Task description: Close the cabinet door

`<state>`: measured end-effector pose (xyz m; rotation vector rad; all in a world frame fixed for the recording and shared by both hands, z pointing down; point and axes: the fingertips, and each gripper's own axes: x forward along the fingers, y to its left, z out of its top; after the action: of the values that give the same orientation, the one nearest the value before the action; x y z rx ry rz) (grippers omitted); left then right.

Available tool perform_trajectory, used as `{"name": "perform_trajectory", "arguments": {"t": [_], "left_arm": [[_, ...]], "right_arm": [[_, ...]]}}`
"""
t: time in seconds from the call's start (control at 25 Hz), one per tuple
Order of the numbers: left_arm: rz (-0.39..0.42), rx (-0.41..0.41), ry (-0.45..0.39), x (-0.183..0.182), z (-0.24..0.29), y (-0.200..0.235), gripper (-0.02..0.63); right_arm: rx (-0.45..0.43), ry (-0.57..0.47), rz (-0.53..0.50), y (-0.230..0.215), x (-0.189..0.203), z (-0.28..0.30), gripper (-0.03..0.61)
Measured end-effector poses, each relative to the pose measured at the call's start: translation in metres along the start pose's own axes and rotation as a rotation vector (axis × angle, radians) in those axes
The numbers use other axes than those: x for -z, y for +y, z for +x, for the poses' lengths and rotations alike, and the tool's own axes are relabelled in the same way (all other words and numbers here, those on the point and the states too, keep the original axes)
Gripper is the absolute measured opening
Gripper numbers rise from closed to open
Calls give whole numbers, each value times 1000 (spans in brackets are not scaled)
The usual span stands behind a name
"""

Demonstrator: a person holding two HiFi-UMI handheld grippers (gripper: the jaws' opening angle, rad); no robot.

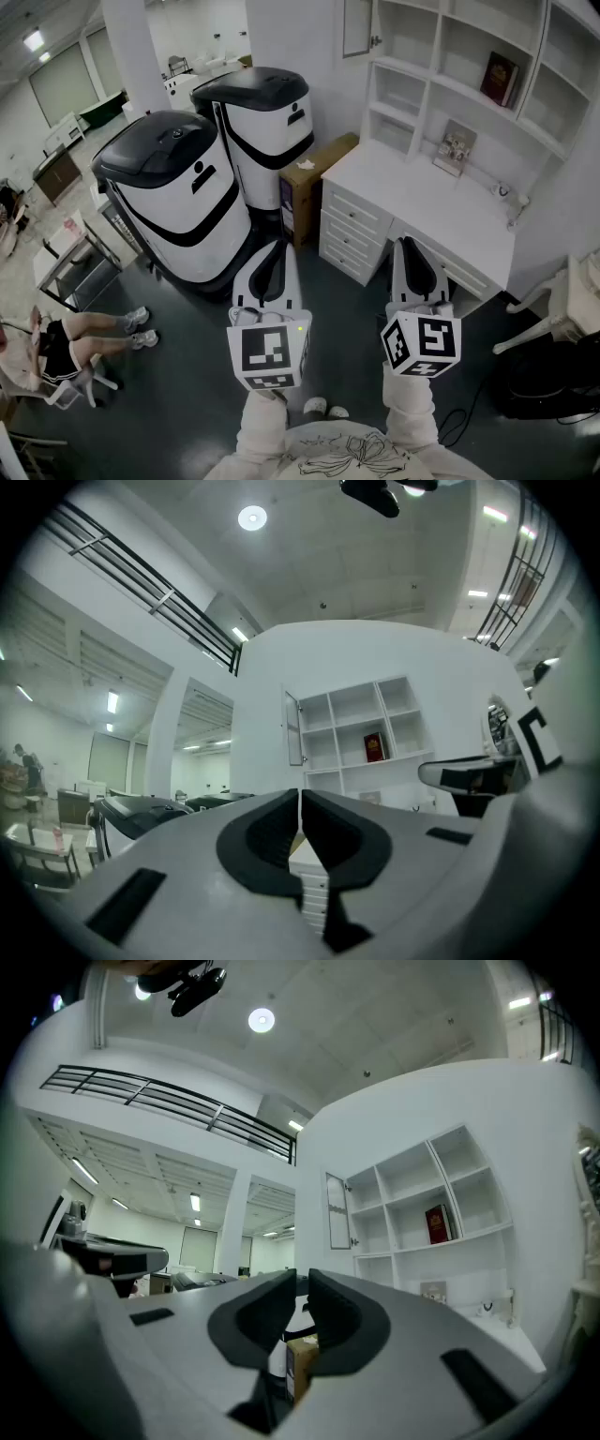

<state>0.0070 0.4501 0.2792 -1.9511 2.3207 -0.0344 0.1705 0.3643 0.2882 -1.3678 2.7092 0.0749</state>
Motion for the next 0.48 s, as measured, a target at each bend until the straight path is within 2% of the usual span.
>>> {"name": "perform_trajectory", "arguments": {"t": [0.48], "left_arm": [[0,13,-2,2,9,8,11]], "right_arm": [[-10,12,-27,4,4,14,41]]}}
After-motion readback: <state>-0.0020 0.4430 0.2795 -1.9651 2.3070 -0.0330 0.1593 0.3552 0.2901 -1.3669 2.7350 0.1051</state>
